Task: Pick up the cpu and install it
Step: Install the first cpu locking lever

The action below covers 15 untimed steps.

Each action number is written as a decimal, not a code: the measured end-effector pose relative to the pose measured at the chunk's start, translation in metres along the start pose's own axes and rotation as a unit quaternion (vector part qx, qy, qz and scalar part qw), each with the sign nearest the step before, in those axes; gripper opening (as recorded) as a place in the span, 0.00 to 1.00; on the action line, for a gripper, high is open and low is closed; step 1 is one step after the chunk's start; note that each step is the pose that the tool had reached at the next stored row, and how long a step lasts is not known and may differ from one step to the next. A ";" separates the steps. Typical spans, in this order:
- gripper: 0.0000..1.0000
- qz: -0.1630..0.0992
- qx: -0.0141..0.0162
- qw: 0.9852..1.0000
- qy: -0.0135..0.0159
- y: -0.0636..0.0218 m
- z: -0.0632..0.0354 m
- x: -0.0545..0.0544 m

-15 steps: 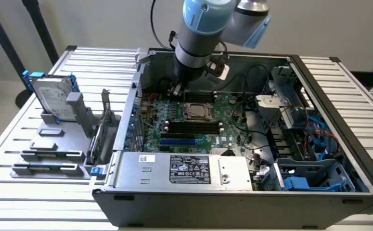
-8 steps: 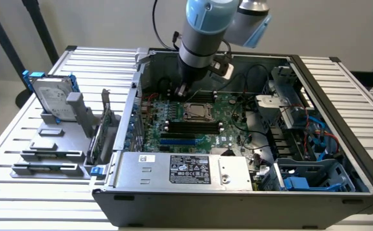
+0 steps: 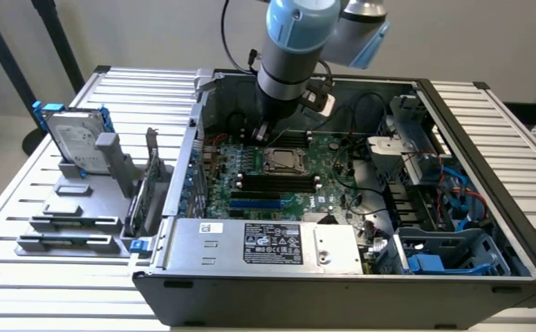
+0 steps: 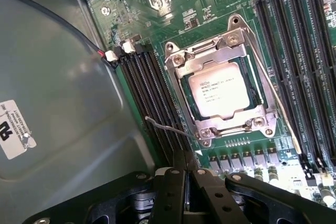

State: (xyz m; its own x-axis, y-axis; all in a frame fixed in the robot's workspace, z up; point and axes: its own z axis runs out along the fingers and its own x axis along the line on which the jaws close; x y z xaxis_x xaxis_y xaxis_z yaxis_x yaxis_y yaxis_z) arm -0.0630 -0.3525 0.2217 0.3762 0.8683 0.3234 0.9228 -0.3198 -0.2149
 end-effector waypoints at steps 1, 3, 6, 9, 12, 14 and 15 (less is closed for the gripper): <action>0.11 0.000 -0.001 1.000 -0.001 -0.0003 0.0011 0.001; 0.11 0.001 -0.006 1.000 -0.006 -0.0007 0.0027 0.002; 0.11 0.002 -0.014 1.000 -0.014 -0.0011 0.0045 0.004; 0.11 0.001 -0.024 1.000 -0.013 -0.0011 0.0062 0.003; 0.11 0.000 -0.031 0.999 -0.010 -0.0017 0.0091 0.002; 0.11 0.002 -0.034 0.999 -0.009 -0.0031 0.0107 0.001; 0.11 0.003 -0.034 0.999 -0.009 -0.0040 0.0113 0.000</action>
State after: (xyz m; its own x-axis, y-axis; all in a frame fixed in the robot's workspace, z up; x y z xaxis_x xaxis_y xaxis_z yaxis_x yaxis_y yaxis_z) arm -0.0675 -0.3468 0.2122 0.3803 0.8726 0.3065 0.9245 -0.3493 -0.1526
